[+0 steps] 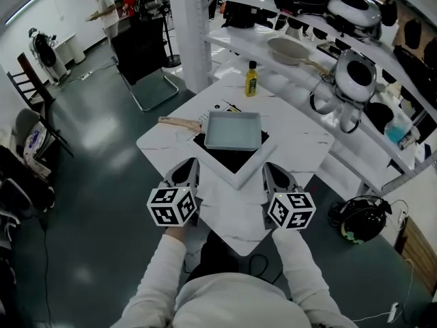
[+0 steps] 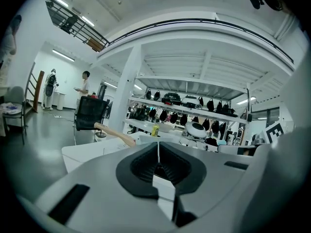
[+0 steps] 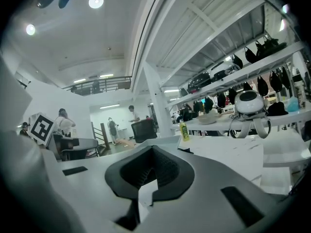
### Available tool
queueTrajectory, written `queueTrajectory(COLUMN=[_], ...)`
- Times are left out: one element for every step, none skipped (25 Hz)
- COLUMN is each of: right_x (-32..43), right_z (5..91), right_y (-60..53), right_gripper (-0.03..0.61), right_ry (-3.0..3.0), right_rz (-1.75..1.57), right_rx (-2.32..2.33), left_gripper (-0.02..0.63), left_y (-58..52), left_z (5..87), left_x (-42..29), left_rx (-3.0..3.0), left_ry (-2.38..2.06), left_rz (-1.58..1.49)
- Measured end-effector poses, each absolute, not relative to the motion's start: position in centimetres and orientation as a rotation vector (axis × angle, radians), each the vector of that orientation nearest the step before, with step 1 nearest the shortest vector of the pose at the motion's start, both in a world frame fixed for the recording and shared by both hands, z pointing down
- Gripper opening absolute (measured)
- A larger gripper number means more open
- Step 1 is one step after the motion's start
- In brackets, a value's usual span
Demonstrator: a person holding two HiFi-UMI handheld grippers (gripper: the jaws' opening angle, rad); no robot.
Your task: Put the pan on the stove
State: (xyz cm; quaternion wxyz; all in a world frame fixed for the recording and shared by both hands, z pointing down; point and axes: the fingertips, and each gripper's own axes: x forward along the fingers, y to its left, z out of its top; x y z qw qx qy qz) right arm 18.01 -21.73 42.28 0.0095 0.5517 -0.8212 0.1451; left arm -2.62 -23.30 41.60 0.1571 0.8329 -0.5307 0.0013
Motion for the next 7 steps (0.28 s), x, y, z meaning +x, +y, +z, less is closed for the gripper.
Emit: queueTrajectory(right_x=[18.1, 18.2, 18.3, 18.4, 18.4, 18.5, 18.5], right_z=[42.2, 42.2, 42.1, 42.1, 42.1, 42.0, 42.0], right_y=[-21.6, -21.5, -21.4, -21.2, -21.1, -20.9, -20.7], right_gripper=[0.026, 0.026, 0.026, 0.026, 0.026, 0.026, 0.026], right_ry=[-2.565, -2.565, -2.565, -2.566, -2.566, -2.568, -2.569], right_rz=[0.455, 0.455, 0.456, 0.458, 0.46, 0.462, 0.464], right_rx=[1.724, 1.725, 1.726, 1.727, 1.728, 1.729, 1.73], left_gripper=[0.026, 0.026, 0.026, 0.026, 0.026, 0.026, 0.026], left_y=[-23.1, -23.0, -22.8, -22.6, -22.4, -22.3, -22.1], left_z=[41.5, 41.5, 41.4, 41.3, 41.3, 41.2, 41.1], left_x=[-2.6, -2.5, -2.4, -2.3, -2.3, -2.3, -2.2], left_rx=[2.382, 2.381, 2.381, 2.382, 2.383, 2.383, 2.384], left_ry=[-1.521, -1.522, -1.523, -1.524, -1.526, -1.527, -1.528], left_rz=[0.003, 0.003, 0.003, 0.003, 0.002, 0.001, 0.0])
